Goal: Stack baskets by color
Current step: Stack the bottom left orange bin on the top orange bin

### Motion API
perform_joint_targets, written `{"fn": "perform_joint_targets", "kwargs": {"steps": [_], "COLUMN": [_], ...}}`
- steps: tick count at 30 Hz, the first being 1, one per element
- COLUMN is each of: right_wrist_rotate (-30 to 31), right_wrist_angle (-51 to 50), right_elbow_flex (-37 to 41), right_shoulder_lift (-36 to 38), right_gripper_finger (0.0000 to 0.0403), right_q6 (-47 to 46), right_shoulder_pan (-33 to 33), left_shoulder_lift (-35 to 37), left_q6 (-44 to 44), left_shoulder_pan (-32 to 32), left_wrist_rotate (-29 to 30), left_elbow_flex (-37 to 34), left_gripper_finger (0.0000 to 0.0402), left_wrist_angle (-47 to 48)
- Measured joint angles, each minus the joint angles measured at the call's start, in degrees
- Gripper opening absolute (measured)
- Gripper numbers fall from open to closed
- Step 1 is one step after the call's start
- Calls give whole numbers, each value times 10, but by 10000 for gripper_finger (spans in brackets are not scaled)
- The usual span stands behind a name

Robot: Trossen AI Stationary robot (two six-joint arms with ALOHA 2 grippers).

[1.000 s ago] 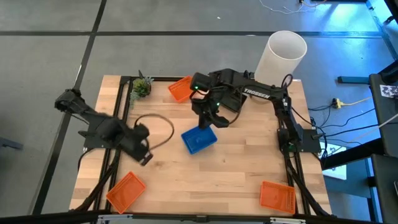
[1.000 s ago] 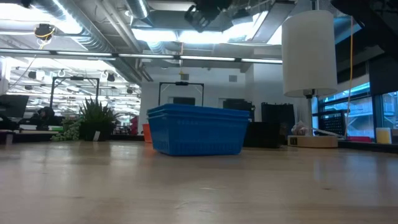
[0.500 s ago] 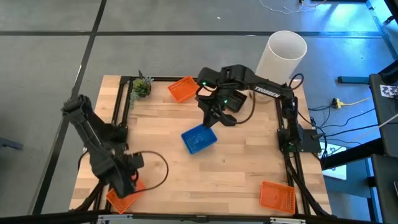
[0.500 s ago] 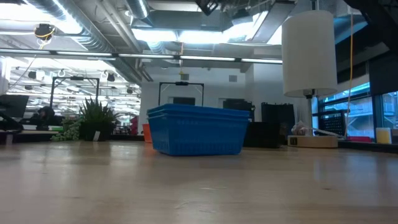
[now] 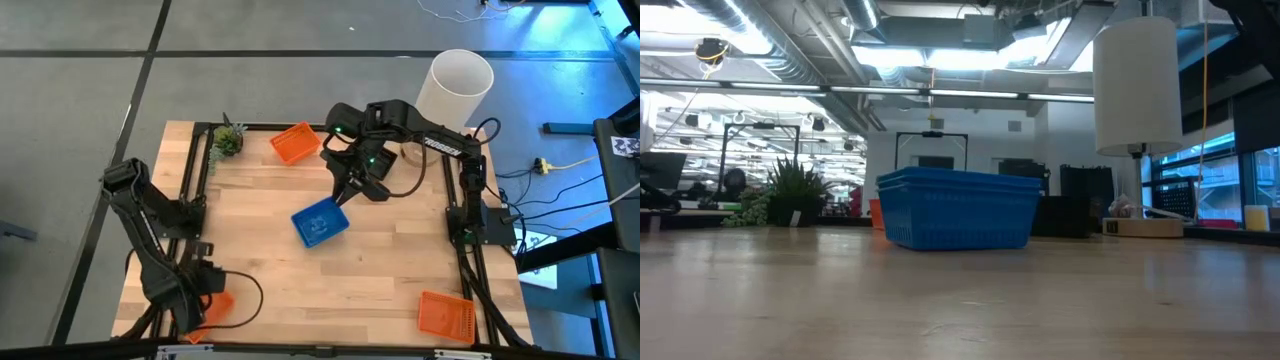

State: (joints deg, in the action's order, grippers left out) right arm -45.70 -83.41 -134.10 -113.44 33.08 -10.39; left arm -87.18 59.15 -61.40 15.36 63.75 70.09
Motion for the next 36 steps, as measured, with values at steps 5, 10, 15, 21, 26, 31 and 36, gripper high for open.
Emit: {"fn": "perform_joint_targets", "kwargs": {"steps": [5,10,15,21,26,31,36], "right_wrist_rotate": [0,0,0,0,0,0,0], "right_wrist_angle": [-8,-7,-7,-7,-7,-7,-7], "right_elbow_flex": [0,0,0,0,0,0,0], "right_shoulder_lift": [0,0,0,0,0,0,0], "right_gripper_finger": [74,74,74,74,74,74,74], "right_q6": [0,0,0,0,0,-1,-16], "right_shoulder_pan": [0,0,0,0,0,0,-6], "left_shoulder_lift": [0,0,0,0,0,0,0], "left_q6": [-73,-103,-162,-192,-194,-190,-146], "left_shoulder_pan": [-3,-3,-3,-2,-3,-3,-3], "left_wrist_rotate": [2,3,0,-15,-40,-36,-27], "left_elbow_flex": [-7,-28,-62,-85,-126,-147,-159], "left_gripper_finger": [77,77,77,77,77,77,77], "left_wrist_angle": [-61,-102,-143,-166,-222,-235,-236]}}
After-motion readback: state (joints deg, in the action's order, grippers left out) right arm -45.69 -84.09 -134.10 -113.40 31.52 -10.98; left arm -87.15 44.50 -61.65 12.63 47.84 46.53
